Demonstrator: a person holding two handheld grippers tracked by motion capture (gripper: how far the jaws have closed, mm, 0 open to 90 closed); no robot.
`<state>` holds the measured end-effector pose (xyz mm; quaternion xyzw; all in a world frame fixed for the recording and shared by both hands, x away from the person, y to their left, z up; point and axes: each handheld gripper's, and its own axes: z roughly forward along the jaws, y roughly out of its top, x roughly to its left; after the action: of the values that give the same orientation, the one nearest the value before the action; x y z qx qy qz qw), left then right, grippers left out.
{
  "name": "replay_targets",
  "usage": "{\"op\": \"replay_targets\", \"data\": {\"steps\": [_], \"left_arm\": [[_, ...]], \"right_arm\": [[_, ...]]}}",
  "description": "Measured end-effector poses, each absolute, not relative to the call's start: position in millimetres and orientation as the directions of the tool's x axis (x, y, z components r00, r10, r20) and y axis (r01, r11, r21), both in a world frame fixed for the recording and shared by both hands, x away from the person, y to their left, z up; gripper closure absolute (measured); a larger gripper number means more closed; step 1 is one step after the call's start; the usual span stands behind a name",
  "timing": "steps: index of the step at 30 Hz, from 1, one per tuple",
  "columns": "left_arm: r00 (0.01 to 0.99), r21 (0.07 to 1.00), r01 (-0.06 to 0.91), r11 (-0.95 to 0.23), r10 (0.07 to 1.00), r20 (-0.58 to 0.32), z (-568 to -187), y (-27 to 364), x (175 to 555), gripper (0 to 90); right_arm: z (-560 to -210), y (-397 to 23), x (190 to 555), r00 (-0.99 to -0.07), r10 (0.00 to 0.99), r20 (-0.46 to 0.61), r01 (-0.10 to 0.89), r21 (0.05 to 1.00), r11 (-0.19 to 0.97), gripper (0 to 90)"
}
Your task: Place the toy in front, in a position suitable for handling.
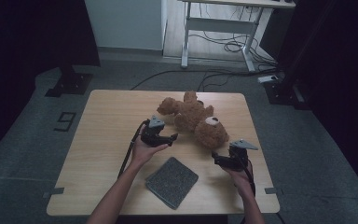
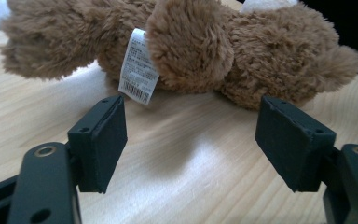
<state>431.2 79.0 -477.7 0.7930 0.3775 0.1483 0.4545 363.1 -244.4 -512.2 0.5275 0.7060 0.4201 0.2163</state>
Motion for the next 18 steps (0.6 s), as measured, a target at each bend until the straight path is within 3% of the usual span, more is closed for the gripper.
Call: {"op": "replay_targets", "data": {"steps": [18], "left_arm": [[0.688,0.830,0.463,-0.311,0.716,-0.116,-476.3,53.8,463.7,21.3]], "right_arm": [[-505.1,-230.2,382.9,-0.394,0.908,0.139,0.562,0.818,0.118,13.6]]}}
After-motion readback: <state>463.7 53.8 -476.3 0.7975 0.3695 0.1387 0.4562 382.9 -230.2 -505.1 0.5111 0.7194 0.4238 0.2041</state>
